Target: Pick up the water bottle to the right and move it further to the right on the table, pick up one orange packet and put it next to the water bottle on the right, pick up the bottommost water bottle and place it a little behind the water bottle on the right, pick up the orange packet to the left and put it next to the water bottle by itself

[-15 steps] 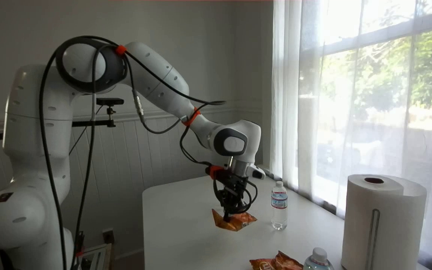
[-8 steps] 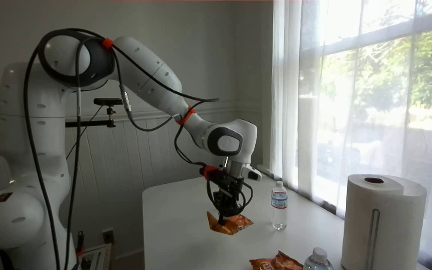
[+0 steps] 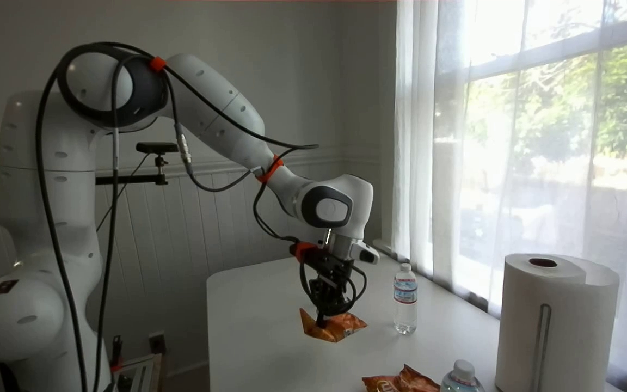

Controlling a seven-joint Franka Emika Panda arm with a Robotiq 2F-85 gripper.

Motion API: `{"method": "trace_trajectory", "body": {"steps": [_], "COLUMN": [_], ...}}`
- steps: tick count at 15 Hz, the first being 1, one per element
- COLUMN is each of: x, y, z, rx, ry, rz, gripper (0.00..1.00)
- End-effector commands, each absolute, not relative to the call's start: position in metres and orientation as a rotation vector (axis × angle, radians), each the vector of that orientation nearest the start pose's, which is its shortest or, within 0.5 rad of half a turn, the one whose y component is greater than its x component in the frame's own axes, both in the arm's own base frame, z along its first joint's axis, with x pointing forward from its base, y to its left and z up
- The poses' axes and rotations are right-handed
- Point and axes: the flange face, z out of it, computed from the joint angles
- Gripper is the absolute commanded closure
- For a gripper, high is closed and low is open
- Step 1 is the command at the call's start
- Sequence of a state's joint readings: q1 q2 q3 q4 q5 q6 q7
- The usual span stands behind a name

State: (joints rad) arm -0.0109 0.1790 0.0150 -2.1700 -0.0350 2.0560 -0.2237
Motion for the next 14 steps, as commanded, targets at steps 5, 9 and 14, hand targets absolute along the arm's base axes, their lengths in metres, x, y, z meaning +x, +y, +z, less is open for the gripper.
{"method": "trace_trajectory", "body": {"steps": [5,9,14], "x": [0.464,0.44,0.42], "y": [-0.01,-0.043,-0.098], "z": [0.286,0.291,0.288], "rx": [-3.123,-3.166,-3.182], "ry": [-0.373,-0.338,-0.193], "rz": [0.408,0.228,0.169], "gripper": [1.0,1.0,1.0]}}
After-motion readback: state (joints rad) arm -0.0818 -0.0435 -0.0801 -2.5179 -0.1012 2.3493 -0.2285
